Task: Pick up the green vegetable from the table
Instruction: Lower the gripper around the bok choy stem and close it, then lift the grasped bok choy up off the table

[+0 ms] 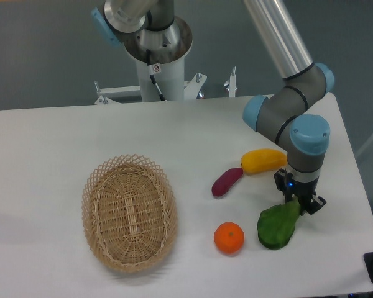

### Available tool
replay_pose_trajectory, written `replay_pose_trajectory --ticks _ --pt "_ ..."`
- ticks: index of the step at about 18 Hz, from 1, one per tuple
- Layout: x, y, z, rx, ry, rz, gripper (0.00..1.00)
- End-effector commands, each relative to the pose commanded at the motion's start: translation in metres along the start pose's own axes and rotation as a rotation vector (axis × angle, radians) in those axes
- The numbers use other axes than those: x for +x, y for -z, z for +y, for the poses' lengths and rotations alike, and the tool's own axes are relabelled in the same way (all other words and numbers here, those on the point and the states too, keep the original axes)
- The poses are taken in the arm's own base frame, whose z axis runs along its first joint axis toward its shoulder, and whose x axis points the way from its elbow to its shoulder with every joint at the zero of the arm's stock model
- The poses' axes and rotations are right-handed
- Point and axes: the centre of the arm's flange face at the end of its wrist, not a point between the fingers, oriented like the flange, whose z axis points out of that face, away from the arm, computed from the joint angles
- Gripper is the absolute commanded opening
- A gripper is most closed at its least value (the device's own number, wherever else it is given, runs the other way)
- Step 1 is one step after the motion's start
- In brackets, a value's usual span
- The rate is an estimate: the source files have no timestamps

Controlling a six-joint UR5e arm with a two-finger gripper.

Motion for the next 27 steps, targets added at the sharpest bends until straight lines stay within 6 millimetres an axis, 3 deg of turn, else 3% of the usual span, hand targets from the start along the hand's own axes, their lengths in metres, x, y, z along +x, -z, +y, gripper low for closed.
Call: replay_pose_trajectory --ticks 6,9,17,22,27 --pt "-0.001 0.005 0.000 0.003 0.000 -0.008 0.42" --pt "-0.008 0.019 0.001 0.010 0.030 -0.034 0.40" --pt "-0.019 0.086 0.010 0.093 0.074 -0.125 0.38" --pt "-0.010 0.152 -0.019 0.279 0.225 -0.176 0.38" --pt "0.015 0.198 -0.053 0.416 0.342 -0.166 0.39"
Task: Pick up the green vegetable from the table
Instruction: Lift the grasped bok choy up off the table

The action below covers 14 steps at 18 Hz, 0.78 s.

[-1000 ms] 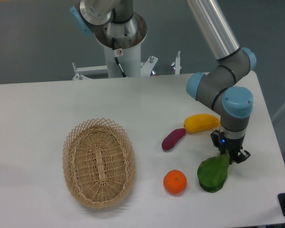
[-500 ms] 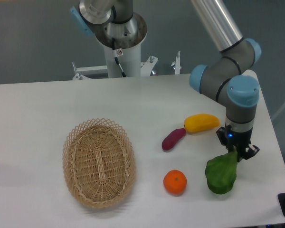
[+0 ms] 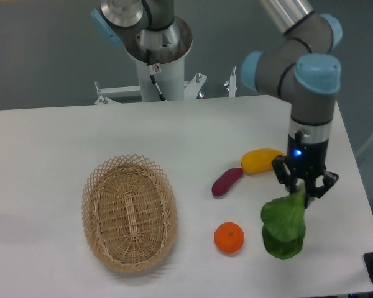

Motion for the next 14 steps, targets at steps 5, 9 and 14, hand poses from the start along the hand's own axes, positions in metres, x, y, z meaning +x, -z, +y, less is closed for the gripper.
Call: replay_pose_trajectory --ticks 5,9,14 --pt "0.023 0.033 -0.015 -0.004 0.067 0.024 0.39" --pt "0.029 0.046 -0.019 -0.011 0.073 0.037 0.39" --pt "0.028 0.047 -0.020 -0.010 0.074 0.036 0.39"
